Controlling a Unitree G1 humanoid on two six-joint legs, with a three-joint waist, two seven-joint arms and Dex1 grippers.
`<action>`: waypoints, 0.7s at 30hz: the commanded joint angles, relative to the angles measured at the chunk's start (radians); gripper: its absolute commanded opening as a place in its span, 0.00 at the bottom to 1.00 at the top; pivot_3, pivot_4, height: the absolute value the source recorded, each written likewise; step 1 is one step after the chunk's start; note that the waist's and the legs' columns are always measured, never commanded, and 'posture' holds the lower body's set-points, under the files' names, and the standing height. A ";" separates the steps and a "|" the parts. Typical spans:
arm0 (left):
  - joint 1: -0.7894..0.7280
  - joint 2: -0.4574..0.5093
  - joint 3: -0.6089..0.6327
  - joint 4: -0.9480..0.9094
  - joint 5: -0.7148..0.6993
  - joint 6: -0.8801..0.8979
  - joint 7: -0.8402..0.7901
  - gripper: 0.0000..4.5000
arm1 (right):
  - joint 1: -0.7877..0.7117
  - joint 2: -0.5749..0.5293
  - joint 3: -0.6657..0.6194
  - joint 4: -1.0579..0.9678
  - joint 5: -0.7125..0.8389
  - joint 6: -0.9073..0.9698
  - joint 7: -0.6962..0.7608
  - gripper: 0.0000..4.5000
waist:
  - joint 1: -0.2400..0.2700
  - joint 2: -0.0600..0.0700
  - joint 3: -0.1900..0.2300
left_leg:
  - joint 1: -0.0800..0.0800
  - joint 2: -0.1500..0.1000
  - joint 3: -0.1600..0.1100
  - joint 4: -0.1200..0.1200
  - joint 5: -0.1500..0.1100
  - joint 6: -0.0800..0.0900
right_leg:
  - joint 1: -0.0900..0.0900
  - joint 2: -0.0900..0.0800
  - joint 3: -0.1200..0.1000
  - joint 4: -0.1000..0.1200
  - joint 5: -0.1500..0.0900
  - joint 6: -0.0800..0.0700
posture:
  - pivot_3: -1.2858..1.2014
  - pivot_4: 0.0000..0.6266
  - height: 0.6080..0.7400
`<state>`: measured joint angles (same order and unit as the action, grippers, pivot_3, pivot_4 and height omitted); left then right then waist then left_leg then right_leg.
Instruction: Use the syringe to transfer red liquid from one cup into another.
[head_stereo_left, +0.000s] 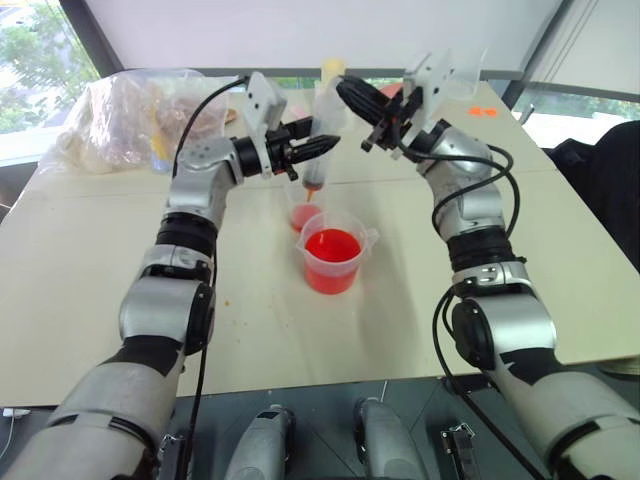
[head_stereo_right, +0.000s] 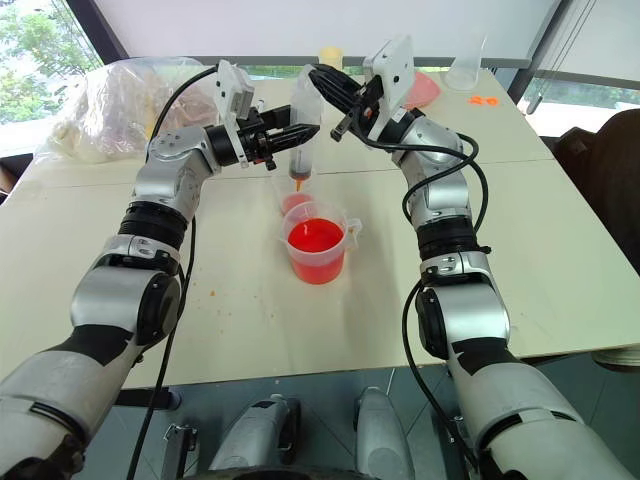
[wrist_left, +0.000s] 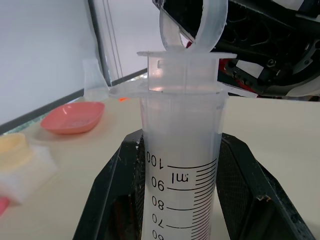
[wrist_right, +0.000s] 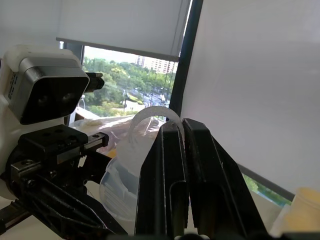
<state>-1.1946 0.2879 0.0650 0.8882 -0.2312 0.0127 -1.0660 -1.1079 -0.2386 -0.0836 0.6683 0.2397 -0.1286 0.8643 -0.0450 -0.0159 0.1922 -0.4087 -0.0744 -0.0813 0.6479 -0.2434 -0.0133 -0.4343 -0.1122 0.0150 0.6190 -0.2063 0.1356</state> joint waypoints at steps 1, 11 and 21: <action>-0.049 0.012 0.052 -0.061 -0.043 -0.014 0.041 0.32 | 0.016 0.026 0.075 -0.039 -0.013 0.016 0.077 0.00 | 0.000 0.000 0.000 | 0.000 0.000 0.000 0.000 0.000 0.000 | 0.000 0.000 0.000 0.000 0.000 0.000 | 0.52 0.24 1.00; -0.045 0.018 0.059 -0.075 -0.057 0.024 0.026 0.32 | -0.002 0.008 0.046 -0.037 0.004 0.030 0.068 0.00 | 0.000 0.000 0.000 | 0.000 0.000 0.000 0.000 0.000 0.000 | 0.000 0.000 0.000 0.001 0.000 0.000 | 0.52 0.24 1.00; -0.024 0.031 0.061 -0.107 -0.068 0.059 0.031 0.32 | 0.001 -0.027 -0.005 -0.046 0.001 -0.033 -0.012 0.74 | 0.002 0.000 0.000 | 0.000 0.000 0.000 0.000 0.000 0.000 | -0.001 0.000 0.001 0.001 0.000 0.000 | 0.52 0.24 1.00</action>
<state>-1.1947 0.3118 0.1060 0.8330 -0.2725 0.0652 -1.0339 -1.1038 -0.2484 -0.0649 0.6619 0.2301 -0.1394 0.8700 -0.0435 -0.0158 0.1923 -0.4088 -0.0745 -0.0813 0.6481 -0.2433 -0.0135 -0.4346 -0.1123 0.0156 0.6201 -0.2063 0.1356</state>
